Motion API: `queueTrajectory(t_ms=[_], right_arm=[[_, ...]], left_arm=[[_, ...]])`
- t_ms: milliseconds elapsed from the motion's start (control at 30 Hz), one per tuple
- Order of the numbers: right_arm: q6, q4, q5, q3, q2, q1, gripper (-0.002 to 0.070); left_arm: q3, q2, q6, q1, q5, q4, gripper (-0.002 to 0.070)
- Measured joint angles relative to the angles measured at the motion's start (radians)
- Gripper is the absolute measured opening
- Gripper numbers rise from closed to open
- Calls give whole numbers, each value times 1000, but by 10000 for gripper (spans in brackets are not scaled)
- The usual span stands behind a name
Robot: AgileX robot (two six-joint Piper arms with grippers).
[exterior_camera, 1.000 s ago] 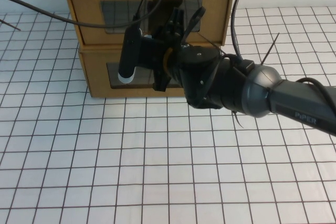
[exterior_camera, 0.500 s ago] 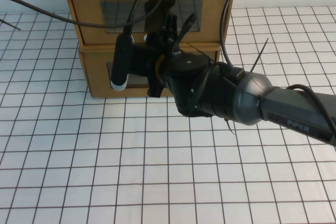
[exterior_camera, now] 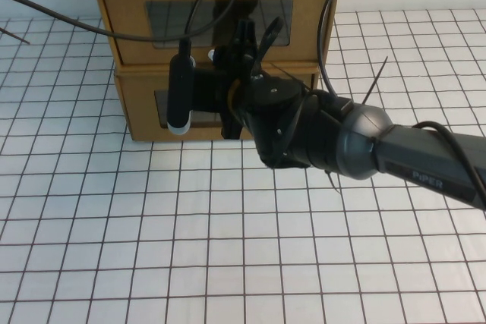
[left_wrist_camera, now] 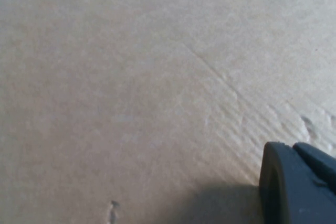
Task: Open the shoe box
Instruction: 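Pull the top drawer of the cardboard box fully open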
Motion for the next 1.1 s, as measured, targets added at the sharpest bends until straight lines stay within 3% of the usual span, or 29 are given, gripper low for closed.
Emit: queueTrajectory(t_ms=[733,1100], right_arm=[[99,-153,37,0,13,0,146],[99,-185,71,-3,25,7,18]], left_arm=[[0,0,8,0,4,-4,-2],[0,0,8,0,24,-11,-2]])
